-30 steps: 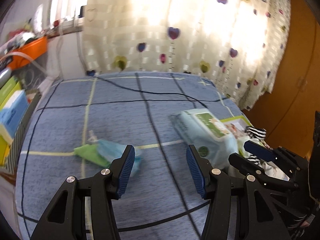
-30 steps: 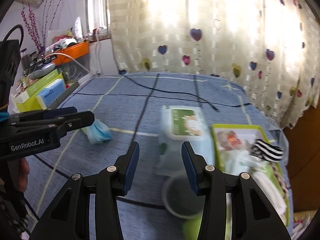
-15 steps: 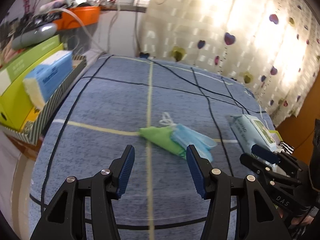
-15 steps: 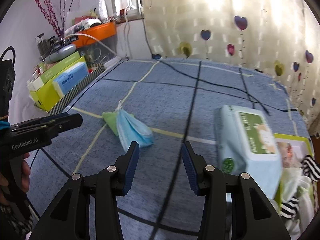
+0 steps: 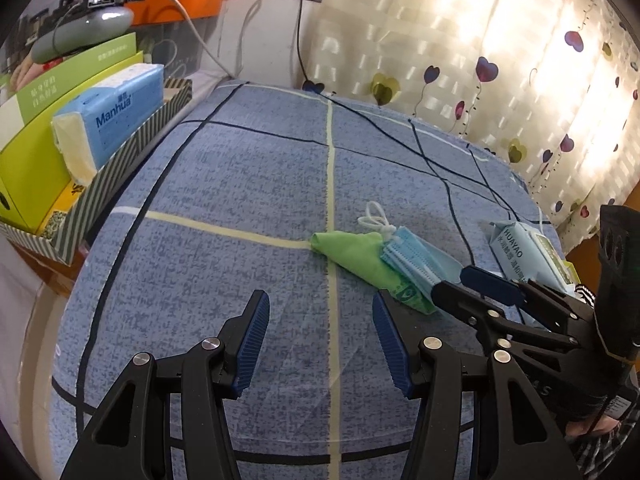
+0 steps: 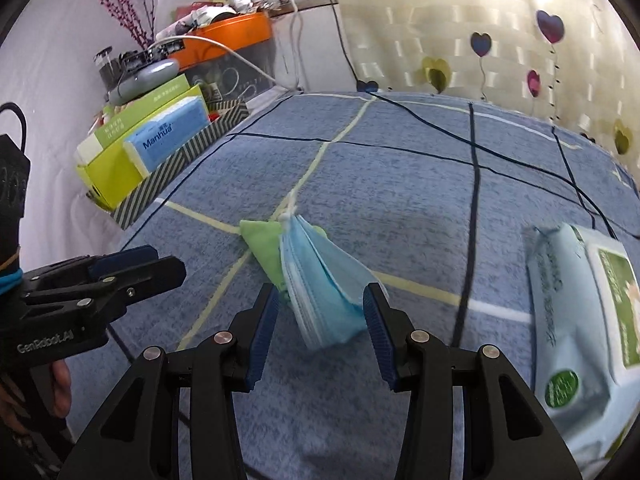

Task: Organize soft objects
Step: 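Grasp the green cloth with the left gripper while the right grasps the blue face mask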

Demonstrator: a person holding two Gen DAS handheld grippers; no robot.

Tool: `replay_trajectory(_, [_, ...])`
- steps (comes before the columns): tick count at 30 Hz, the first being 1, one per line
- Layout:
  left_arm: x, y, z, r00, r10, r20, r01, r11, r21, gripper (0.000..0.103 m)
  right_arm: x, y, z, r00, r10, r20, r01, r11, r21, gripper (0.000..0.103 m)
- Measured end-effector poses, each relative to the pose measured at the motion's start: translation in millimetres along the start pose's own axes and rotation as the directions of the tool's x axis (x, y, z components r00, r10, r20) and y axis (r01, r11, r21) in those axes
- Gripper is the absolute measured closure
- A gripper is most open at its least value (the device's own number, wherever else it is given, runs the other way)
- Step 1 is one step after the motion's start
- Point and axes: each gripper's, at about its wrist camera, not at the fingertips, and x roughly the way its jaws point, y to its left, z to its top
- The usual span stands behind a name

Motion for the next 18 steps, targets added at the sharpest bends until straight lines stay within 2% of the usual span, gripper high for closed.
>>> replay_trajectory(8, [7, 1, 1, 1.000, -0.004, -0.015, 0.004, 1.000, -0.002, 0.050, 18, 1, 7, 0.998, -0.053, -0.020, 0.052, 0.997, -0.049, 0.057])
replay_trajectory(18, [17, -3, 5, 0.999, -0.012, -0.034, 0.012, 1.000, 0.005, 0.050, 22, -13, 11, 0.997, -0.072, -0.021, 0.072, 0.997, 0.011, 0.057])
